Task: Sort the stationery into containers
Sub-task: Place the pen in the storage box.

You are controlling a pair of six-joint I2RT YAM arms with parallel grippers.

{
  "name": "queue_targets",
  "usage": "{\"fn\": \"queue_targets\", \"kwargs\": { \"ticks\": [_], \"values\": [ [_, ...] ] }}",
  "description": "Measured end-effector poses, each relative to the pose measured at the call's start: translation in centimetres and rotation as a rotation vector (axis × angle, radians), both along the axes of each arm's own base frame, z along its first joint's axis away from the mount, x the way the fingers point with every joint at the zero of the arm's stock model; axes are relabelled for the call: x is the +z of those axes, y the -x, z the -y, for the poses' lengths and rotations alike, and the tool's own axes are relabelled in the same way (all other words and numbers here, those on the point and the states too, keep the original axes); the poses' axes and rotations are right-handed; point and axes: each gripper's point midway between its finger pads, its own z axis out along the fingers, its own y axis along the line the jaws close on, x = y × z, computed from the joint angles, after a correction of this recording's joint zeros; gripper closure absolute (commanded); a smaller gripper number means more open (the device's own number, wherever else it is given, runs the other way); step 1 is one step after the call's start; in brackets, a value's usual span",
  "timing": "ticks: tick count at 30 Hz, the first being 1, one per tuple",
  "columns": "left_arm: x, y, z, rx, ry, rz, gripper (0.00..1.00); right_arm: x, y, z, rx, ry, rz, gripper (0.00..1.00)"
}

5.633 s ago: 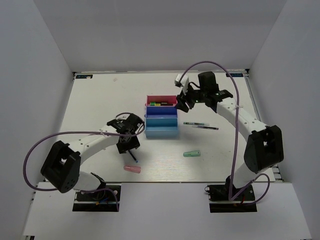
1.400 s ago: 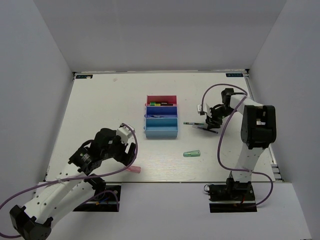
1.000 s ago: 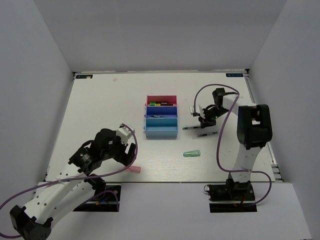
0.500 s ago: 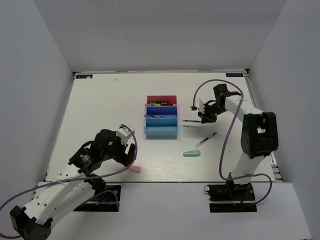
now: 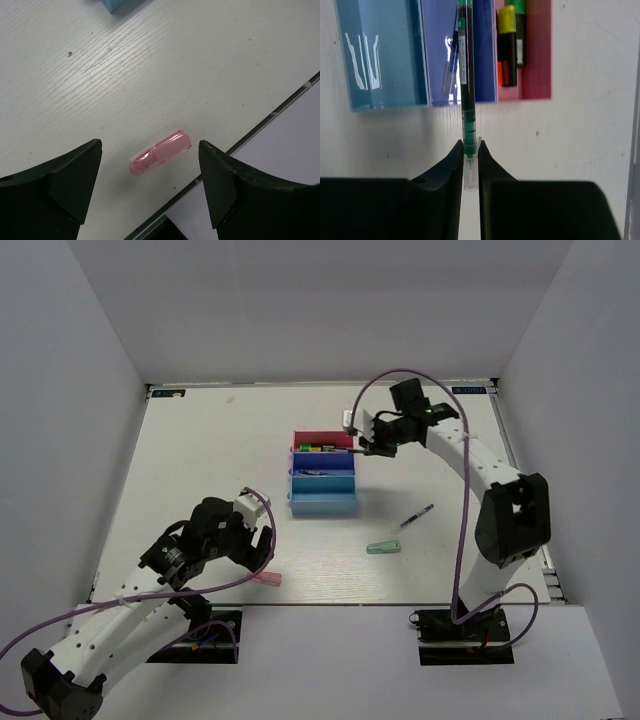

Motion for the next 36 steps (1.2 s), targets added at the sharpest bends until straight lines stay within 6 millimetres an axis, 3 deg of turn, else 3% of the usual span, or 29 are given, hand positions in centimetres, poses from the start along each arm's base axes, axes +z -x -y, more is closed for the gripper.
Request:
{"fn": "queue_targets", "kwargs": {
  "ticks": [5,10,16,21,27,30,32,33,34,36],
  "values": [
    [-0.2,-0.1,-0.1,0.004,-0.006,-0.007,0.12,-2.2,-1.1,-5.0,0.084,0.038,-0.011,1.0],
    [-0.3,-0.1,-0.1,0.004,-0.006,-0.008,0.12,-2.4,-2.1,-8.2,0.143,0.069,0.028,1.0],
    [-0.3,0.0,-0.1,0.004,-0.004,-0.005,0.12,-3.6,-2.0,-9.6,0.171,0.122,0.023,0.98],
    [-0.4,0.0,-0.1,0.004,-0.005,-0.006,0.12,-5.2,-1.7,-9.1,0.151,0.167,-0.026,0.7],
    [-0.5,0.1,-0.1,0.004,-0.005,-0.007,0.12,-5.4,-1.5,-8.7,0.084,0.175,-0.069,0.5],
    [-0.5,0.1,-0.1,0.004,-0.004,-0.006,0.12,-5.4,-1.3,-8.7,0.054,0.166,-0.096,0.5],
    [-0.5,0.1,-0.1,0.004,-0.004,-0.006,0.13,-5.3,-1.1,-8.7,0.033,0.158,-0.112,0.56],
    [-0.5,0.1,-0.1,0.005,-0.004,-0.007,0.16,-5.2,-1.0,-8.6,0.023,0.153,-0.12,0.71],
    [-0.5,0.1,-0.1,0.006,-0.002,-0.008,0.22,-4.8,-0.9,-8.3,0.007,0.147,-0.123,0.79],
    [-0.5,0.1,-0.1,0.014,0.003,-0.014,0.6,-4.0,0.0,-7.5,-0.017,0.14,-0.132,0.86]
  ]
}}
